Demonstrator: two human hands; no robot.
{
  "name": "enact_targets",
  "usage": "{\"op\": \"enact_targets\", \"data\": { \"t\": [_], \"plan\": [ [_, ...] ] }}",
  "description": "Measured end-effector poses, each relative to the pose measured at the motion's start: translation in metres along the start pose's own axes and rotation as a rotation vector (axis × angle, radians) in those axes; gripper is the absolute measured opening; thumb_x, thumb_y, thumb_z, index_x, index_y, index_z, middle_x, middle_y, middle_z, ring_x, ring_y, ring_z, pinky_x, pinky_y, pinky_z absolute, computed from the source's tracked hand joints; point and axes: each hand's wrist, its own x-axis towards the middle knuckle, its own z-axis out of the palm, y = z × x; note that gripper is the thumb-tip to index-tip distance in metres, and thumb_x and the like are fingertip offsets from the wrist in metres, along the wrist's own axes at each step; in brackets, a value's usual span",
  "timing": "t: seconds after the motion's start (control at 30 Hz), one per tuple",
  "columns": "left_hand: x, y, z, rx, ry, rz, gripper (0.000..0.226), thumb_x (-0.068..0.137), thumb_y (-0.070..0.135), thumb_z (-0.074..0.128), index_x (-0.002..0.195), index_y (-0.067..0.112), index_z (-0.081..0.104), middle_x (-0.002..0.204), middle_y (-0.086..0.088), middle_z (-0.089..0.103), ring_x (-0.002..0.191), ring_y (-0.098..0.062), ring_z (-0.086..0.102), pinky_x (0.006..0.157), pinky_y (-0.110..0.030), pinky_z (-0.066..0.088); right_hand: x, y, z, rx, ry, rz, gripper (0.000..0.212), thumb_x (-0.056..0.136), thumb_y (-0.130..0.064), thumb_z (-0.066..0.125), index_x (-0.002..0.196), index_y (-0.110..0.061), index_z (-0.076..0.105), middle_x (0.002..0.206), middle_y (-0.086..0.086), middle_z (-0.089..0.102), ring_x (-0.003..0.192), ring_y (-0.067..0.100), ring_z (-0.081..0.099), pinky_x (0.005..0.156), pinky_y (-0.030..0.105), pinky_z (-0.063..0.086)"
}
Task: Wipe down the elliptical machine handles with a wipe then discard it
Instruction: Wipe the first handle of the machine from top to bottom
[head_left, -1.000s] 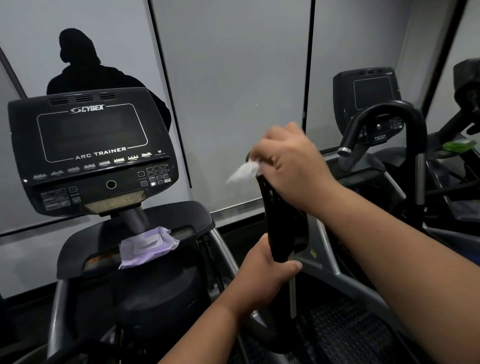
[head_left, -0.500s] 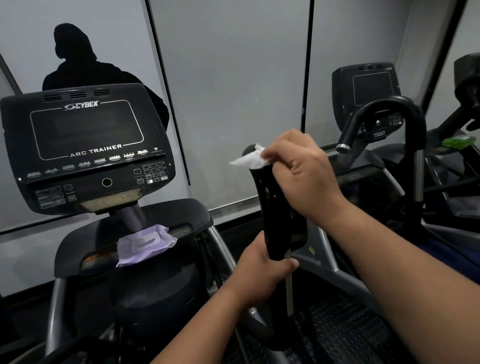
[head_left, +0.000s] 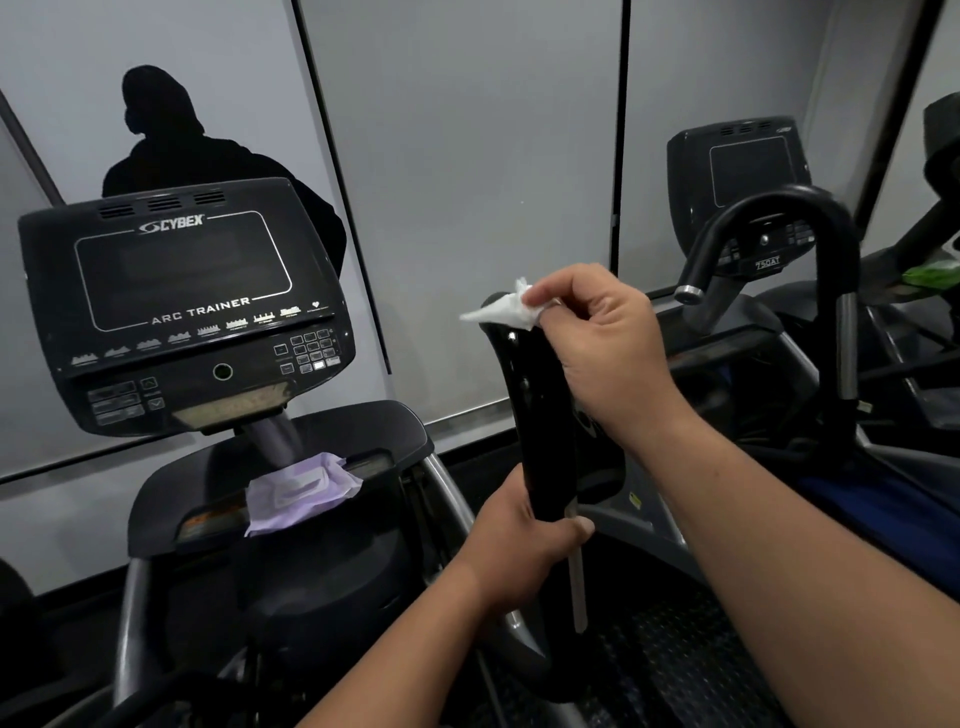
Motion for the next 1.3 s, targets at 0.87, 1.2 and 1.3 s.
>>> {"op": "enact_targets", "data": {
  "t": [0.87,1.2,1.3],
  "plan": [
    [0.043,0.128,-0.075,0.941,0.402,0.517,0.021,0.098,0.024,0.055,0.105,0.019,0.074,0.106,-0.002,0.061,0.103,-0.027,0.054,0.087,-0.042,0.047,0.026,0.021,-0.038,0.375,0.079,0.366,0.028,0.093,0.011,0.044,0.083,-0.011,0.060,0.080,0.010,0.065,0.063,0.014,0.057,0.055,0.022,0.045],
    [0.052,0.135,-0.077,0.900,0.388,0.431,0.015,0.096,0.022,0.056,0.098,0.022,0.071,0.102,-0.001,0.057,0.100,-0.027,0.056,0.085,-0.039,0.048,-0.002,0.128,-0.021,-0.110,0.162,0.656,0.026,0.088,-0.048,0.052,0.098,-0.025,0.058,0.098,0.005,0.065,0.085,0.026,0.064,0.078,0.046,0.056],
    [0.057,0.137,-0.087,0.837,0.433,0.346,0.013,0.096,0.019,0.056,0.095,0.022,0.068,0.100,0.000,0.057,0.095,-0.027,0.059,0.085,-0.041,0.050,0.001,0.136,-0.015,0.045,0.121,0.720,0.032,0.097,-0.048,0.042,0.086,-0.021,0.055,0.076,0.003,0.057,0.059,0.020,0.055,0.059,0.036,0.048]
  ]
}}
